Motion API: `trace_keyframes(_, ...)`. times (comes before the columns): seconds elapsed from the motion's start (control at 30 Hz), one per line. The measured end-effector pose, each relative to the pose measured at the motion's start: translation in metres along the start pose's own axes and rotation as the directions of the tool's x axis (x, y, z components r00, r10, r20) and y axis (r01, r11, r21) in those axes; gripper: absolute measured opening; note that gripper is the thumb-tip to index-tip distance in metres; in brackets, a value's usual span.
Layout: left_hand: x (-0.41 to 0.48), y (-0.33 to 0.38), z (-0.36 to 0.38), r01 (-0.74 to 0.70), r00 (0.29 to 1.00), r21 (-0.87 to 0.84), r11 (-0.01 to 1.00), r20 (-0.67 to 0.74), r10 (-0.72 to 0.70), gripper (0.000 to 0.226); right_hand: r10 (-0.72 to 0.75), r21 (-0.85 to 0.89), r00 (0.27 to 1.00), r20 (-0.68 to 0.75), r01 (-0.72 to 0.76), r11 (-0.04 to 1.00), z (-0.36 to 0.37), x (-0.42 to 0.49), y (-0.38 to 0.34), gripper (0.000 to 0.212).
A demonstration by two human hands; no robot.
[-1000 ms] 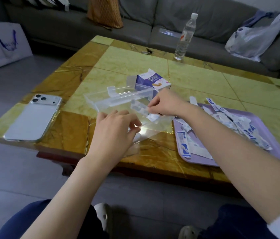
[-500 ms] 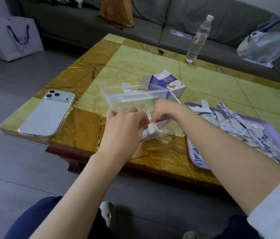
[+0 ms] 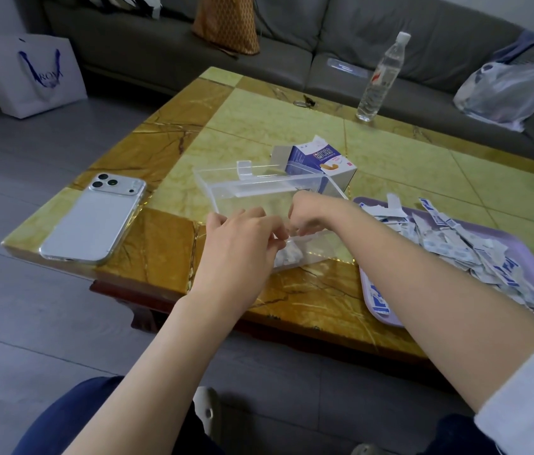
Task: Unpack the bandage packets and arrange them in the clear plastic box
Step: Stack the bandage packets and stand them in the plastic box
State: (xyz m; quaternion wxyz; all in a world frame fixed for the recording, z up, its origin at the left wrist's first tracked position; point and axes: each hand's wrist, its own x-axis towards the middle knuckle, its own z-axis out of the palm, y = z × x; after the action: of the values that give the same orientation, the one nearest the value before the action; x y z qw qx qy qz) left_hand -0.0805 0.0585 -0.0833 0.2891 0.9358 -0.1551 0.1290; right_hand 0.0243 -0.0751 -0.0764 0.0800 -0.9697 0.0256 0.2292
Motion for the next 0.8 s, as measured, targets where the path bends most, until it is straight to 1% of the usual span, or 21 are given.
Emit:
trace_keyframes(0.03, 0.000, 0.000, 0.000, -0.002, 1.000, 0.000, 1.000, -0.001, 0.002, 0.011, -0.013, 0.028, 1.000, 0.014, 0.013, 1.000, 0.000, 0.000, 0.001, 0.009)
trace_keyframes(0.1, 0.000, 0.000, 0.000, -0.005, 1.000, 0.001, 1.000, -0.004, 0.005, 0.010, -0.034, 0.102, 0.999, 0.042, 0.029, 0.994, 0.000, 0.001, 0.002, 0.021)
trace_keyframes(0.17, 0.000, 0.000, 0.000, -0.006, 1.000, 0.004, 1.000, -0.007, 0.006, 0.010, -0.048, 0.133, 0.997, 0.062, 0.039, 0.990, -0.001, 0.000, 0.003, 0.026)
trace_keyframes(0.3, 0.000, 0.000, 0.001, -0.014, 1.000, 0.005, 1.000, -0.021, 0.014, 0.010, -0.044, 0.177, 0.995, 0.094, 0.027, 0.984, -0.004, 0.000, 0.006, 0.028)
trace_keyframes(0.37, 0.000, -0.001, 0.002, -0.018, 0.999, 0.003, 1.000, -0.033, 0.018, 0.010, -0.046, 0.164, 0.995, 0.091, 0.031, 0.986, -0.004, 0.000, 0.008, 0.027)
trace_keyframes(0.4, 0.000, -0.001, 0.002, -0.020, 0.999, 0.006, 1.000, -0.039, 0.020, 0.009, -0.061, 0.135, 0.996, 0.061, 0.052, 0.990, -0.005, -0.001, 0.009, 0.026)
trace_keyframes(0.43, 0.000, -0.001, 0.002, -0.025, 0.999, 0.009, 1.000, -0.047, 0.025, 0.009, -0.085, 0.107, 0.996, 0.002, 0.085, 0.991, -0.007, -0.003, 0.011, 0.025)
trace_keyframes(0.5, -0.001, -0.001, 0.003, -0.043, 0.996, 0.034, 0.998, -0.074, 0.046, 0.005, -0.161, 0.118, 0.969, -0.190, 0.185, 0.976, -0.009, -0.011, 0.017, 0.027)
trace_keyframes(0.57, 0.000, 0.001, 0.007, -0.075, 0.990, 0.102, 0.992, -0.109, 0.086, 0.004, -0.215, 0.184, 0.889, -0.404, 0.309, 0.933, -0.010, -0.027, 0.028, 0.032)
trace_keyframes(0.6, 0.000, 0.002, 0.009, -0.081, 0.988, 0.143, 0.986, -0.121, 0.099, 0.006, -0.238, 0.183, 0.831, -0.503, 0.371, 0.910, -0.008, -0.037, 0.034, 0.033)
trace_keyframes(0.67, 0.000, 0.006, 0.013, -0.086, 0.983, 0.198, 0.977, -0.142, 0.115, 0.007, -0.272, 0.138, 0.693, -0.668, 0.475, 0.869, -0.002, -0.054, 0.050, 0.031)
trace_keyframes(0.73, 0.002, 0.012, 0.017, -0.113, 0.972, 0.203, 0.973, -0.179, 0.150, 0.008, -0.281, 0.078, 0.556, -0.782, 0.536, 0.841, 0.007, -0.067, 0.069, 0.025)
trace_keyframes(0.77, 0.002, 0.015, 0.019, -0.138, 0.965, 0.199, 0.970, -0.195, 0.177, 0.008, -0.276, 0.054, 0.513, -0.813, 0.538, 0.841, 0.012, -0.072, 0.078, 0.023)
trace_keyframes(0.8, 0.003, 0.021, 0.021, -0.177, 0.955, 0.194, 0.965, -0.202, 0.216, 0.009, -0.256, 0.049, 0.496, -0.830, 0.522, 0.851, 0.016, -0.075, 0.090, 0.021)
